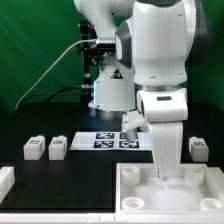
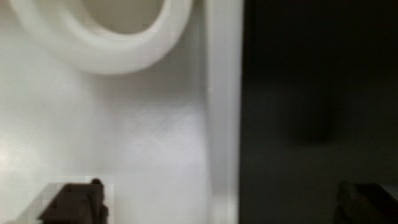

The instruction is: Assemble one leg

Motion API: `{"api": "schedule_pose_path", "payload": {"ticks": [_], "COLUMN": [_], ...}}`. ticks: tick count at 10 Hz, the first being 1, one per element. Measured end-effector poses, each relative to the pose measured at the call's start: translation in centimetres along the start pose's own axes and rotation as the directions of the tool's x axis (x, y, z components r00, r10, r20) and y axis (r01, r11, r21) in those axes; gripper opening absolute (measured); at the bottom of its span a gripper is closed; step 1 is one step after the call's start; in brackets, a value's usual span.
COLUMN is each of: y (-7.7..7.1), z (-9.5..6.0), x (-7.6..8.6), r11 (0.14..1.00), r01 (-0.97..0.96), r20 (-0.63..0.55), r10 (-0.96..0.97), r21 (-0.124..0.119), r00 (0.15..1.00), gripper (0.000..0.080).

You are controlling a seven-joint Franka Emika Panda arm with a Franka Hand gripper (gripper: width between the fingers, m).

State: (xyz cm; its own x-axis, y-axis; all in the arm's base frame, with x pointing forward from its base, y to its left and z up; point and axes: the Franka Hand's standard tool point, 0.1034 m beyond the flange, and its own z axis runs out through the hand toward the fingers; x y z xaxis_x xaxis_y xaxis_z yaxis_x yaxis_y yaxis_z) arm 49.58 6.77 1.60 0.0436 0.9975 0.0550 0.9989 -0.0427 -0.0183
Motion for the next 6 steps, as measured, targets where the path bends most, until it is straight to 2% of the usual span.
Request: {"api": "schedule_pose_path", "payload": {"ticks": [1, 3, 4, 5, 6], "y": [0.0, -0.6, -1.3, -1.8, -2.3], "z": [-0.1, -1.4, -2.0, -2.7, -3.0], "x": [0.0, 0.4, 1.2, 2.5, 3.7], "r11": [1.0, 0.989, 0.963, 0.89, 0.839], "r01": [-0.016, -0.151, -0.27, -0.456, -0.544], "r20": [0.0, 0.003, -0.002, -0.012, -0.014], "r10": [0.016, 0.151, 0.27, 0.456, 0.544], "r21": [0.001, -0.001, 0.003, 0.005, 0.005], "r00": [1.0, 0.989, 0.963, 0.89, 0.839], "gripper": [0.0649, 0.0649, 0.0649, 0.0649, 0.0649]}}
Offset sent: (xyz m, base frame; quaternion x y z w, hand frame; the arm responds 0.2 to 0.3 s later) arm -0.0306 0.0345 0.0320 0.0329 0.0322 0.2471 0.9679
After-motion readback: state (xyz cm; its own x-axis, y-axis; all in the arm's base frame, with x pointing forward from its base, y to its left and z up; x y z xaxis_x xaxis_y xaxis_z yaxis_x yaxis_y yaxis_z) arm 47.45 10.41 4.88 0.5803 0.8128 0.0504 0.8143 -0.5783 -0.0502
